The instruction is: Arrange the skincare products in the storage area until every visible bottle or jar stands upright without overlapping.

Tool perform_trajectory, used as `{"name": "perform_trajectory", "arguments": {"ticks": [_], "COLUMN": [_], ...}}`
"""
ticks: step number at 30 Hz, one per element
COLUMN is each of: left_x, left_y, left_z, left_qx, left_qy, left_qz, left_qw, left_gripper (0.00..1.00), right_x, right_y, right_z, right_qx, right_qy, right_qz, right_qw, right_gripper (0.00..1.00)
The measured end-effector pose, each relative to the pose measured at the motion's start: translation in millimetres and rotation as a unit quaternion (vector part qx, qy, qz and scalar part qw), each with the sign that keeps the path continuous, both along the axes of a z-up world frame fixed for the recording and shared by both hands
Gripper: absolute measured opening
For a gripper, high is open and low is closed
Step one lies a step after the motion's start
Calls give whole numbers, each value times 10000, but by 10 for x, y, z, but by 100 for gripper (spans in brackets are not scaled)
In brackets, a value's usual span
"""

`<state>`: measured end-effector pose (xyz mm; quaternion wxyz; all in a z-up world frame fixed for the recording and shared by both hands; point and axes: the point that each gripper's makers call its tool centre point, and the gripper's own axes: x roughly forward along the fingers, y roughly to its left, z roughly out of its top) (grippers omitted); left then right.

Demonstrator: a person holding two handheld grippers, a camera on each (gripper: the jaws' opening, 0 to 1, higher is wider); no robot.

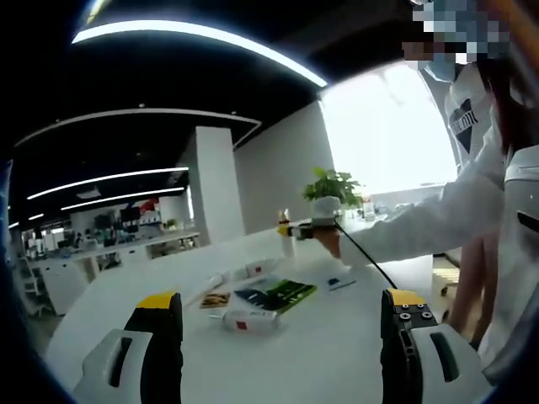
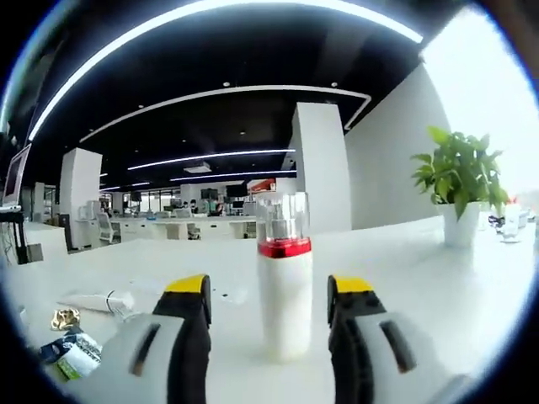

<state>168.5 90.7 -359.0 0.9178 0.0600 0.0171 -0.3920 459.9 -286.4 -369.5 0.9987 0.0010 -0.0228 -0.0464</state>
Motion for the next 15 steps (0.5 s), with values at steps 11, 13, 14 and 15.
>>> {"name": "perform_trajectory", "arguments": {"ticks": [11,13,14,15], "left_x": [-22,-18,-19,-15], "left_y": [121,149,165,180], "left_z": [14,14,14,11], "left_qx": [-6,-10,-19,-21], "left_qy": [-27,-31,-32,-30], "left_qz": [84,105,113,125], "left_qw": [10000,9999,9999,9999], "left_gripper": [100,100,100,100], "right_x": [114,148,170,185], "right_y": [-99,-91,-89,-106], "right_z": [-66,-91,-100,-106], "right_qx": [107,93,66,-11], "right_qy": [8,58,74,84], "right_qz": [-535,-583,-614,-689], "right_qw": [9985,9982,9981,9976], "right_gripper": [54,55,55,55]}}
